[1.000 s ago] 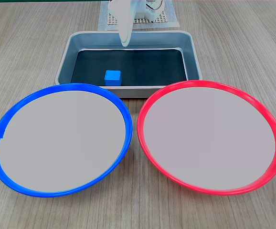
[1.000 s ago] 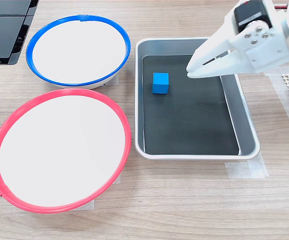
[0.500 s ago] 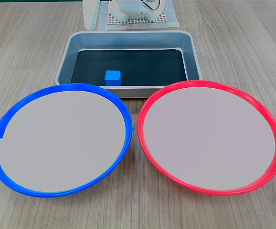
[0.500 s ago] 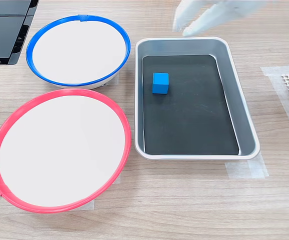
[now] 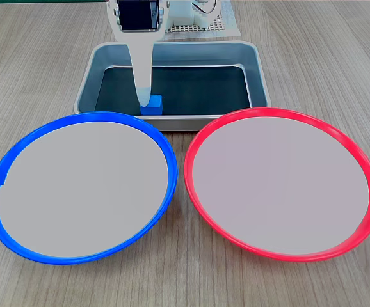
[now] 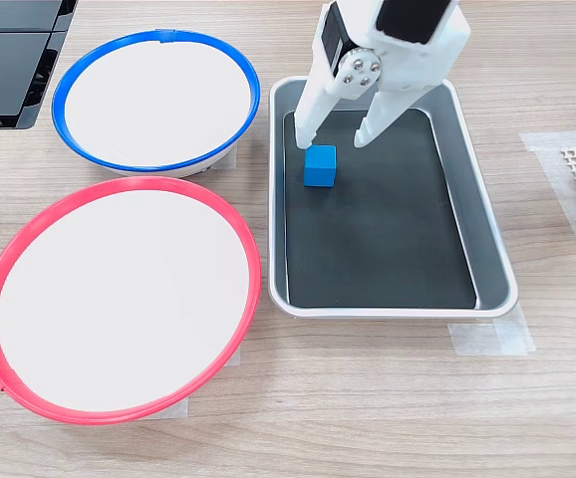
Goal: Move a blue block from tray to blue dish
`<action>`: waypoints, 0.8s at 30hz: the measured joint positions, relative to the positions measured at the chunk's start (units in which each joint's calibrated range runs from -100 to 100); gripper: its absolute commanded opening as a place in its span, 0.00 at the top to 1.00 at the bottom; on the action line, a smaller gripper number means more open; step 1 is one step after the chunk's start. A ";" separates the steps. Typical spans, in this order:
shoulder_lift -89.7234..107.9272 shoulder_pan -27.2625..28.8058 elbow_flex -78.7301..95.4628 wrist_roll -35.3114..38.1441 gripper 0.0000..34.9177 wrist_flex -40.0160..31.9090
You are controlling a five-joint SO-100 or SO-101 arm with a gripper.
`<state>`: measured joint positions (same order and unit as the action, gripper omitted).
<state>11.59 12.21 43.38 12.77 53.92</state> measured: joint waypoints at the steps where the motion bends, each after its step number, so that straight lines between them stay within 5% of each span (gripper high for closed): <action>1: -0.60 0.00 -0.18 -0.44 0.50 0.41; 8: -5.46 -3.10 -3.81 -3.71 0.56 0.41; 12: -7.93 -4.51 -5.54 -3.76 0.86 0.57; 20: -8.70 -3.81 -9.35 -1.86 0.98 3.83; 24: -6.05 -2.92 -18.78 -0.44 0.99 13.13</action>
<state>5.54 9.29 24.59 12.33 67.05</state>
